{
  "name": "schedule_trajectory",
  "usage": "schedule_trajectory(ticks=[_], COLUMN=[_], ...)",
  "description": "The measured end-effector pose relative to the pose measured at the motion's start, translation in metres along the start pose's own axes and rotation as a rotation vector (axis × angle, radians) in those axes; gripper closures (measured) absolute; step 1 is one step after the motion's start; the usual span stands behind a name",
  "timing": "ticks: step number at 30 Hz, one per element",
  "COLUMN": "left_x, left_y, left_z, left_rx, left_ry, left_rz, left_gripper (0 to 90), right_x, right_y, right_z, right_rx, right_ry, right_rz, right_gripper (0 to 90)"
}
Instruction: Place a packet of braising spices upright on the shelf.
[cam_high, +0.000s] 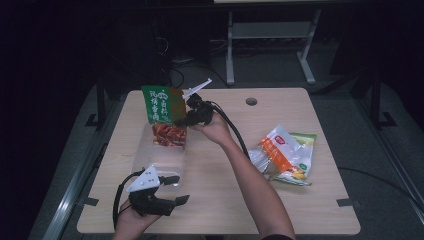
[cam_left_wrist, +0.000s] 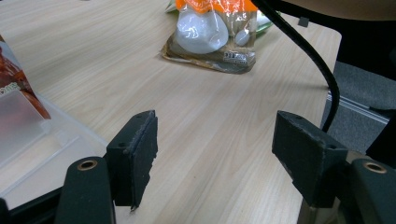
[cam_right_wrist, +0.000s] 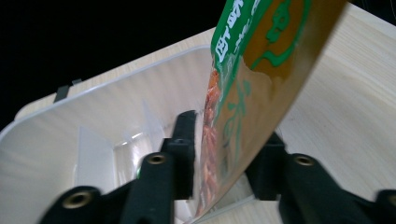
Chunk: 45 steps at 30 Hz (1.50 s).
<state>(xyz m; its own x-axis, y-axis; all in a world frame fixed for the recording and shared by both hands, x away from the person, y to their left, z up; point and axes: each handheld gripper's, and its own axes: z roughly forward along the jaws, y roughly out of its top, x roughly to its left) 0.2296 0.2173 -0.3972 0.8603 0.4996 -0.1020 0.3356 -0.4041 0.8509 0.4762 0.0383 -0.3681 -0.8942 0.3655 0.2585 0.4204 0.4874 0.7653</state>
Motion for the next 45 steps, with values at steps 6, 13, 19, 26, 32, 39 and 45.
schedule_trajectory(ticks=[6,13,19,26,32,39,45], left_x=[-0.002,-0.002,-0.002,-0.003,-0.002,-0.002,-0.002], left_y=[0.001,0.001,0.001,0.000,0.000,-0.002,-0.002], left_z=[0.001,0.003,0.003,0.004,0.005,0.005,0.005], left_rx=[-0.004,0.005,0.001,0.006,0.002,0.009,0.022], left_ry=[-0.010,-0.013,-0.014,-0.015,-0.026,-0.020,-0.018], left_rz=[-0.005,0.002,-0.002,-0.005,-0.005,-0.010,-0.002], left_gripper=[29.8,29.4,28.9,28.4,28.2,27.6,27.3], right_x=[-0.004,-0.003,0.000,0.004,0.009,0.012,0.018], right_y=[-0.012,-0.025,-0.039,-0.053,-0.067,-0.081,-0.092], right_z=[-0.016,-0.040,-0.065,-0.090,-0.105,-0.117,-0.129], right_rx=[-0.011,-0.027,-0.041,-0.045,-0.034,-0.034,-0.044], right_ry=[-0.016,-0.018,-0.030,-0.041,-0.041,-0.053,-0.054], right_rz=[0.038,0.049,0.043,0.054,0.067,0.069,0.081], right_gripper=[54.3,52.4,49.7,46.1,45.3,42.7,41.1])
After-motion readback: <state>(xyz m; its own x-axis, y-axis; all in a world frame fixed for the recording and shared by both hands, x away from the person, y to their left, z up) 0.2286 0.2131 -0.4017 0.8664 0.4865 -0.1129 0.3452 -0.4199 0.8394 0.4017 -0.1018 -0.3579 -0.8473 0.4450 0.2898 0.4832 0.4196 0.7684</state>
